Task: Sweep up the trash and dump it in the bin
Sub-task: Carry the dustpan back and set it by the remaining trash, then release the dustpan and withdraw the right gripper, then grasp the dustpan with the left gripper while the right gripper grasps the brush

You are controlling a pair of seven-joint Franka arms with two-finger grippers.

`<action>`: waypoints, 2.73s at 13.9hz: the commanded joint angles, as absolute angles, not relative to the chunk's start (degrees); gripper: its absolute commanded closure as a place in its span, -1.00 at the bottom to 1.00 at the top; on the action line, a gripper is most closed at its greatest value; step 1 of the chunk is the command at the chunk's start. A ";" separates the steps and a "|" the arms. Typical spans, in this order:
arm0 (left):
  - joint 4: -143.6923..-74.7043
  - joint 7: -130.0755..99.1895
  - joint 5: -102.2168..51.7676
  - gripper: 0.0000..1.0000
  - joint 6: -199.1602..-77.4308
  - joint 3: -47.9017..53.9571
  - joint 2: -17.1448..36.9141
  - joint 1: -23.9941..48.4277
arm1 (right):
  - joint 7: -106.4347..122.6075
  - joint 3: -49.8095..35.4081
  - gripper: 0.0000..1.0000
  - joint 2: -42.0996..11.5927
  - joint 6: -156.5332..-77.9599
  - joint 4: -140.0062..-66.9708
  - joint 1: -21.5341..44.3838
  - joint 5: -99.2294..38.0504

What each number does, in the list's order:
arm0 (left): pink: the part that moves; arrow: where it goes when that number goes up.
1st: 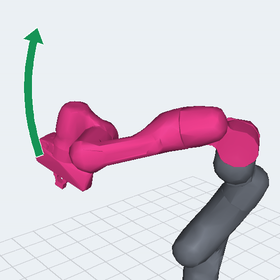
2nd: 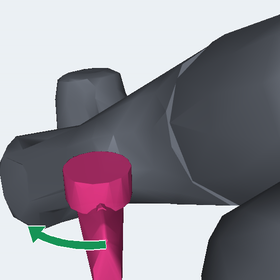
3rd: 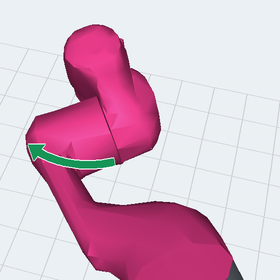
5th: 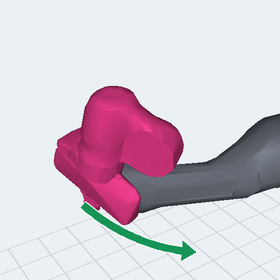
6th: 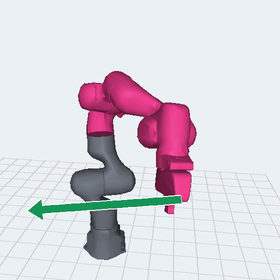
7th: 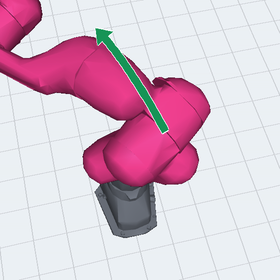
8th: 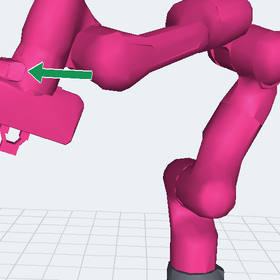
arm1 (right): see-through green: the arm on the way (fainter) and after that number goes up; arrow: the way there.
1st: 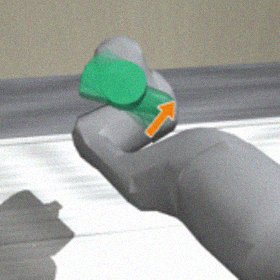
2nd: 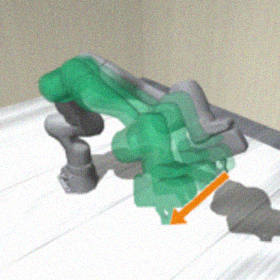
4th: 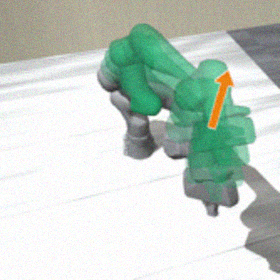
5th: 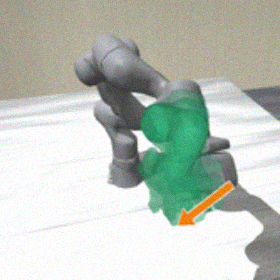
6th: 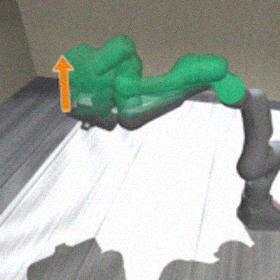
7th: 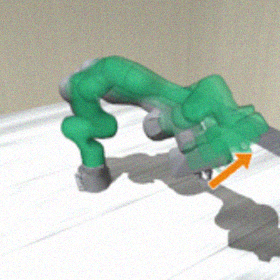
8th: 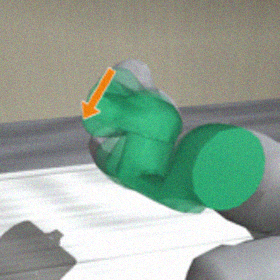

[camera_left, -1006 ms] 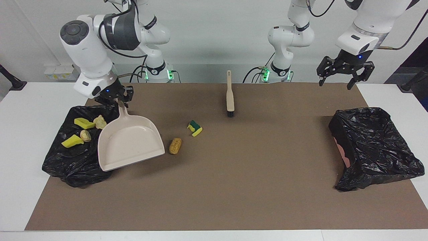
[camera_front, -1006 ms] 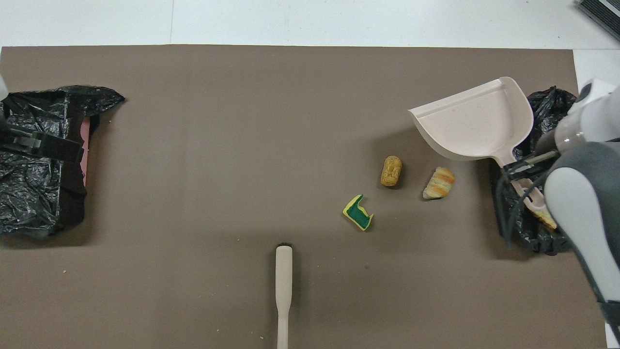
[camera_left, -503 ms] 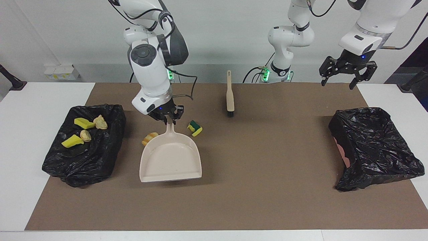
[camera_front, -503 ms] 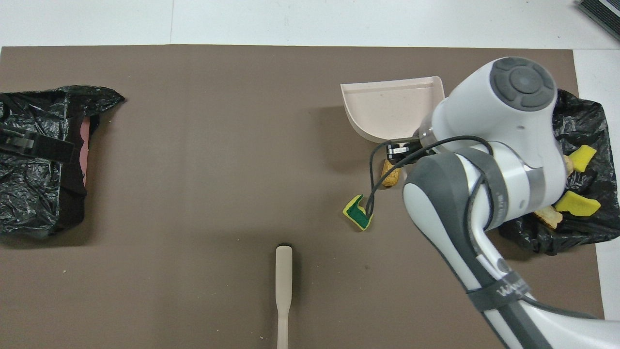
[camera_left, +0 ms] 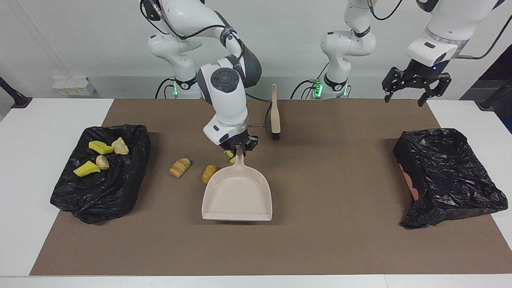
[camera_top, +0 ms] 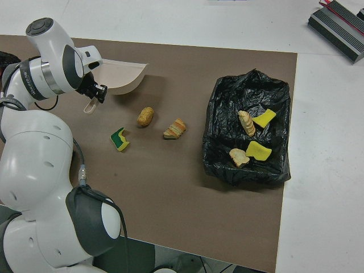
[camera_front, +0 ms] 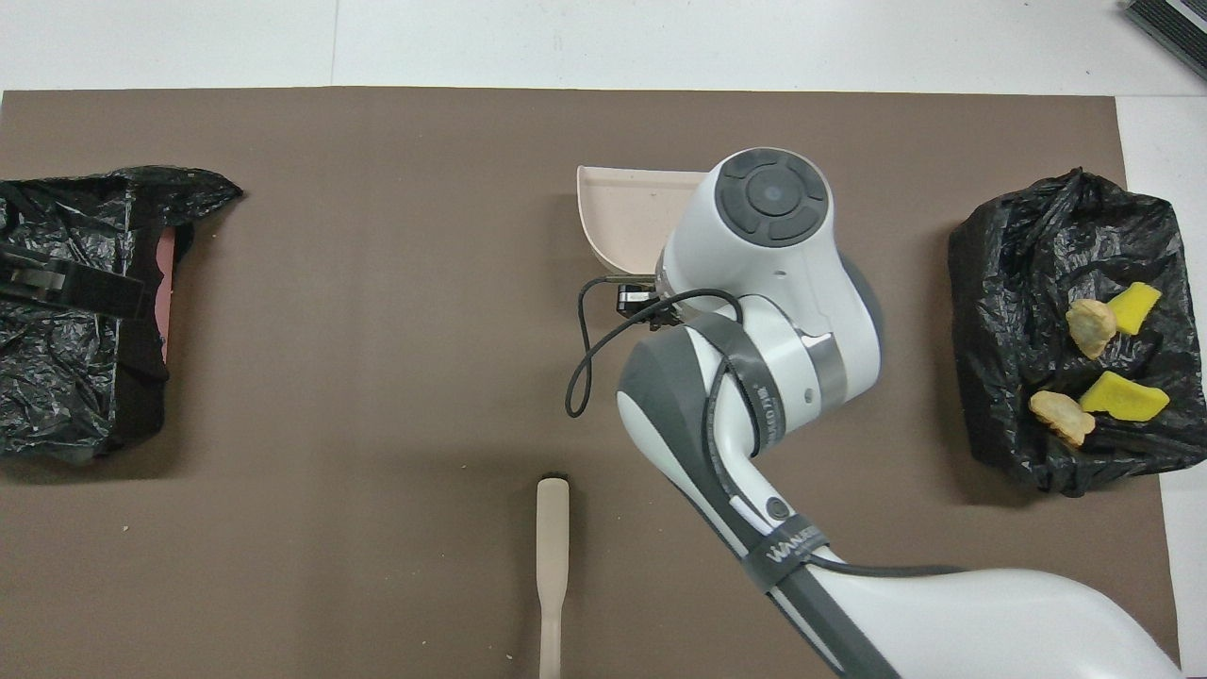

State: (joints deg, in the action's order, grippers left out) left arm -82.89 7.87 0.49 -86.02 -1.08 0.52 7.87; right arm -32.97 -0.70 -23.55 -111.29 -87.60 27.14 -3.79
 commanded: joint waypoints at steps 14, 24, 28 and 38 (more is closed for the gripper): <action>-84.29 7.82 -0.18 -1.00 -85.25 -0.70 -0.97 6.50 | -43.24 -0.61 -1.00 -18.05 -114.52 -95.06 35.76 -5.27; -84.46 -1.46 0.00 -1.00 -96.57 9.03 6.13 6.77 | -52.64 -0.79 -1.00 -1.16 -118.12 -118.89 47.81 -8.79; -92.26 -11.84 0.79 -1.00 -109.82 15.80 8.52 7.38 | -54.05 -0.88 -1.00 4.56 -121.64 -127.68 51.93 -12.03; -94.04 -34.44 13.62 -1.00 -125.50 29.27 23.28 9.93 | -56.69 -0.88 -0.08 -1.23 -127.53 -130.96 57.57 -13.71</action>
State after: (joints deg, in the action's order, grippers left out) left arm -93.62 -31.67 12.22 -122.94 29.21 21.98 9.05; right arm -55.83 -0.93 -1.66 -126.29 -130.34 57.52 -12.43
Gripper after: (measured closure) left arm 0.000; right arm 0.317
